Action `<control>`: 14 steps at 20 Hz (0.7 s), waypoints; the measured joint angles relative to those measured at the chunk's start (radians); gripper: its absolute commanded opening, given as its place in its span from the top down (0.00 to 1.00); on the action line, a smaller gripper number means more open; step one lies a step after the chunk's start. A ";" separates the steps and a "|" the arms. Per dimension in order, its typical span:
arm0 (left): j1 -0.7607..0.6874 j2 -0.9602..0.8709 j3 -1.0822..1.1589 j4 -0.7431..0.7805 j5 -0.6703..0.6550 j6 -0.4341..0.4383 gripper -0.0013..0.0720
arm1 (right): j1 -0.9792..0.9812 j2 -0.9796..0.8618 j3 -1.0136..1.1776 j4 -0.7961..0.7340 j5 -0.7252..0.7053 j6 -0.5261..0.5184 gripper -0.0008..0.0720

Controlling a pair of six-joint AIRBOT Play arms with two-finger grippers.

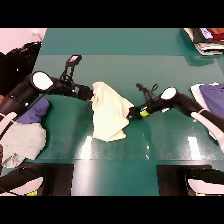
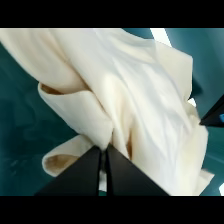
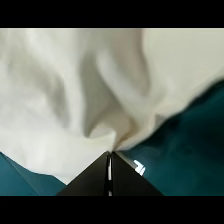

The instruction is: Fold the shirts.

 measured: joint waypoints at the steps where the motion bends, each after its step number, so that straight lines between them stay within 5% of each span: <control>1: 0.000 0.000 0.039 0.040 -0.018 -0.011 0.94 | -0.026 0.034 0.024 -0.047 0.011 0.019 0.97; 7: 0.000 0.060 0.354 0.280 -0.086 -0.041 0.94 | -0.255 0.276 0.276 -0.307 0.087 0.092 0.97; 14: 0.001 0.198 0.613 0.378 -0.075 -0.045 0.94 | -0.430 0.440 0.612 -0.390 0.106 0.105 0.97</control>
